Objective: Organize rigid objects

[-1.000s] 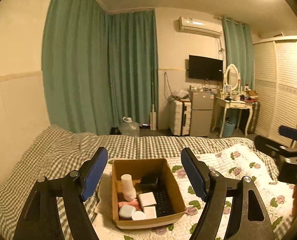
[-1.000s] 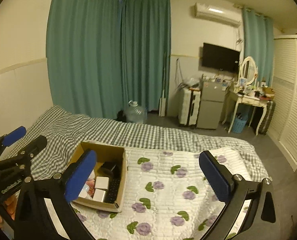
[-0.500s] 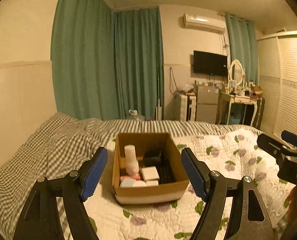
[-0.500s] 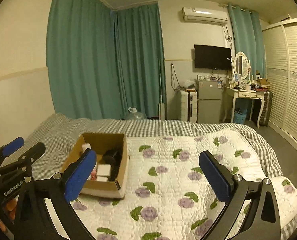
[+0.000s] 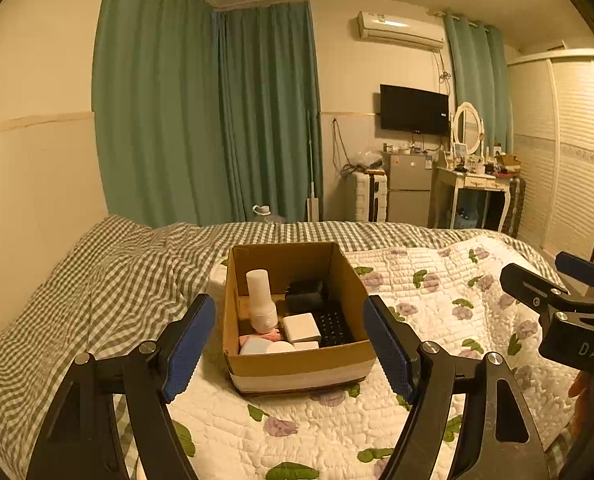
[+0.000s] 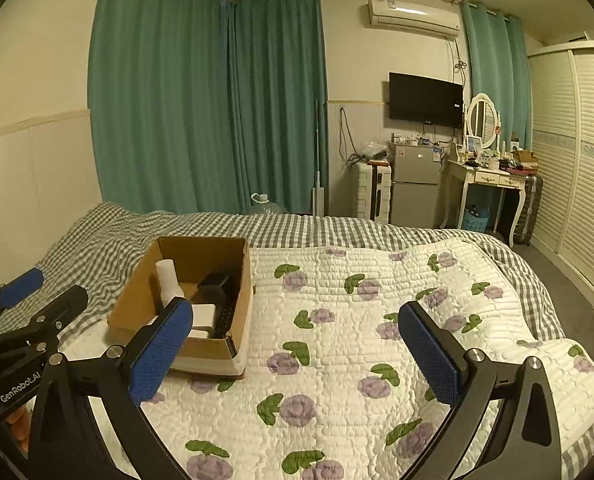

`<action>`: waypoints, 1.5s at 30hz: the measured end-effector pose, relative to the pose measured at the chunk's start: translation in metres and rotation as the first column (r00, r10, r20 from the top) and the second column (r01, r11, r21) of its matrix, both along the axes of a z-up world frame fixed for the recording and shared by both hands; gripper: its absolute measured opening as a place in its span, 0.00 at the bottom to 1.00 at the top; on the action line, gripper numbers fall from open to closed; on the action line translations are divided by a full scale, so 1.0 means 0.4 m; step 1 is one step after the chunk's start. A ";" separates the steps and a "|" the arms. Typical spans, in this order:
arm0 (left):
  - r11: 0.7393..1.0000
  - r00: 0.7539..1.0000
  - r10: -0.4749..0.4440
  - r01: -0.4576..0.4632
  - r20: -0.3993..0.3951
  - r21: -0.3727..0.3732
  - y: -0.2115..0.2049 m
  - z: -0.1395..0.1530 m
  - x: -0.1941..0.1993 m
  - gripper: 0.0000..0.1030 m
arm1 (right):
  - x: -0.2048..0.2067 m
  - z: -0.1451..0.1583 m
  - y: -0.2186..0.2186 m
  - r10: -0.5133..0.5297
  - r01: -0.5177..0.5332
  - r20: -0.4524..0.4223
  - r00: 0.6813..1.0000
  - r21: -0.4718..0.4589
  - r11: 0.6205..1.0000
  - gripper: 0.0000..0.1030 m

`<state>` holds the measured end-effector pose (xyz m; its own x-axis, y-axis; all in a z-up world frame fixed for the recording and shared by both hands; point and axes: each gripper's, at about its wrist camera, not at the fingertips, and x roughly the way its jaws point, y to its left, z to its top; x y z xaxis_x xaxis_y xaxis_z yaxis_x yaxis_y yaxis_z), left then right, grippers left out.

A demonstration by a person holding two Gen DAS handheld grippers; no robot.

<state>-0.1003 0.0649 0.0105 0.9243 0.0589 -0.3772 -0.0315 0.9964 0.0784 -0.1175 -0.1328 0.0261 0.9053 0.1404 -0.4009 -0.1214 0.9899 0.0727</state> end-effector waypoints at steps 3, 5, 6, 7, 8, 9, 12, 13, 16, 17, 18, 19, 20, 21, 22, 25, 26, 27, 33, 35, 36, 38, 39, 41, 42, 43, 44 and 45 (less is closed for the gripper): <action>1.000 1.000 0.007 -0.007 -0.008 0.010 -0.001 -0.006 0.002 0.76 | 0.000 -0.005 0.005 0.002 -0.002 -0.002 1.000 -0.005 1.000 1.00; 1.000 1.000 0.008 -0.008 -0.010 0.002 0.002 -0.007 0.000 0.76 | 0.000 -0.008 0.008 0.002 -0.002 -0.005 1.000 -0.009 1.000 1.00; 1.000 1.000 0.008 -0.008 -0.007 -0.004 0.003 -0.006 -0.002 0.76 | 0.002 -0.008 0.010 0.003 -0.003 -0.007 1.000 -0.010 1.000 1.00; 1.000 1.000 0.013 -0.013 -0.004 -0.007 0.005 -0.005 -0.005 0.76 | 0.002 -0.009 0.010 0.003 -0.003 -0.009 1.000 -0.009 1.000 1.00; 1.000 1.000 0.017 -0.017 0.000 -0.008 0.007 -0.004 -0.005 0.76 | 0.003 -0.009 0.010 0.002 -0.002 -0.010 1.000 -0.008 1.000 1.00; 1.000 1.000 0.020 -0.020 0.002 -0.010 0.008 -0.002 -0.007 0.76 | 0.003 -0.009 0.009 0.001 -0.001 -0.010 1.000 -0.009 1.000 1.00; 1.000 1.000 0.019 -0.019 -0.003 -0.018 0.012 -0.001 -0.005 0.76 | 0.005 -0.015 0.008 -0.009 0.009 -0.012 1.000 -0.007 1.000 1.00; 1.000 1.000 0.015 -0.016 -0.005 -0.023 0.014 -0.002 -0.006 0.76 | 0.005 -0.016 0.008 -0.011 0.011 -0.015 1.000 -0.005 1.000 1.00; 1.000 1.000 0.015 -0.016 -0.006 -0.022 0.014 -0.003 -0.007 0.76 | 0.006 -0.021 0.009 -0.017 0.017 -0.017 1.000 -0.006 1.000 1.00; 1.000 1.000 0.013 -0.013 -0.007 -0.020 0.013 -0.003 -0.007 0.76 | 0.006 -0.021 0.010 -0.017 0.017 -0.018 1.000 -0.008 1.000 1.00; 1.000 1.000 0.012 -0.012 -0.007 -0.018 0.012 -0.003 -0.008 0.76 | 0.007 -0.021 0.011 -0.018 0.018 -0.020 1.000 -0.011 1.000 1.00; 1.000 1.000 0.009 -0.009 -0.009 -0.019 0.012 -0.005 -0.007 0.76 | 0.007 -0.022 0.011 -0.018 0.018 -0.022 1.000 -0.013 1.000 1.00; 1.000 1.000 0.007 -0.007 -0.009 -0.019 0.012 -0.005 -0.007 0.76 | 0.008 -0.023 0.012 -0.018 0.018 -0.023 1.000 -0.014 1.000 1.00; 1.000 1.000 0.005 -0.005 -0.010 -0.019 0.011 -0.005 -0.006 0.76 | 0.008 -0.023 0.013 -0.019 0.019 -0.024 1.000 -0.016 1.000 1.00; 1.000 1.000 0.003 -0.003 -0.010 -0.016 0.010 -0.005 -0.006 0.76 | 0.008 -0.023 0.014 -0.019 0.019 -0.024 1.000 -0.016 1.000 1.00; 1.000 1.000 0.003 -0.003 -0.013 -0.011 0.008 -0.007 -0.005 0.76 | 0.008 -0.023 0.014 -0.024 0.024 -0.023 0.999 -0.017 1.000 1.00; 1.000 1.000 0.003 -0.003 -0.014 -0.013 0.009 -0.007 -0.005 0.76 | 0.008 -0.024 0.013 -0.024 0.024 -0.024 0.999 -0.016 1.000 1.00; 1.000 1.000 0.002 -0.002 -0.013 -0.015 0.008 -0.007 -0.004 0.76 | 0.009 -0.025 0.013 -0.024 0.024 -0.026 0.999 -0.014 1.000 1.00; 1.000 1.000 0.000 0.000 -0.015 -0.017 0.009 -0.008 -0.003 0.76 | 0.011 -0.030 0.011 -0.032 0.031 -0.034 0.999 -0.013 0.999 1.00; 1.000 1.000 0.001 -0.001 -0.014 -0.017 0.008 -0.008 -0.003 0.76 | 0.012 -0.030 0.011 -0.031 0.031 -0.036 0.999 -0.013 0.999 1.00; 1.000 1.000 0.001 -0.001 -0.015 -0.017 0.008 -0.008 -0.003 0.76 | 0.012 -0.030 0.011 -0.031 0.030 -0.035 0.999 -0.013 0.999 1.00; 1.000 1.000 0.000 -0.001 -0.014 -0.018 0.007 -0.008 -0.004 0.76 | 0.013 -0.030 0.011 -0.032 0.032 -0.035 0.999 -0.014 0.999 1.00; 1.000 1.000 0.000 0.000 -0.015 -0.018 0.007 -0.008 -0.003 0.76 | 0.012 -0.030 0.011 -0.032 0.032 -0.035 0.999 -0.013 0.999 1.00; 1.000 1.000 -0.001 0.000 -0.016 -0.018 0.006 -0.009 -0.003 0.76 | 0.013 -0.031 0.011 -0.032 0.032 -0.037 0.999 -0.013 0.999 1.00; 1.000 1.000 -0.001 0.001 -0.016 -0.017 0.006 -0.010 -0.003 0.76 | 0.013 -0.031 0.011 -0.032 0.031 -0.038 0.999 -0.013 0.999 1.00; 1.000 1.000 -0.004 0.003 -0.018 -0.013 0.003 -0.012 -0.003 0.76 | 0.013 -0.031 0.011 -0.031 0.031 -0.038 0.999 -0.013 0.999 1.00; 1.000 1.000 -0.006 0.006 -0.019 -0.011 0.002 -0.013 -0.003 0.76 | 0.013 -0.031 0.012 -0.031 0.030 -0.040 0.999 -0.014 0.999 1.00; 1.000 1.000 -0.008 0.008 -0.019 -0.008 -0.002 -0.015 -0.004 0.76 | 0.014 -0.033 0.011 -0.031 0.030 -0.043 0.999 -0.014 0.999 1.00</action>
<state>-0.1019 0.0643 0.0046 0.9172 0.0489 -0.3953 -0.0224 0.9972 0.0714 -0.1117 -0.1282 0.0127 0.8909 0.1075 -0.4413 -0.0883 0.9940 0.0639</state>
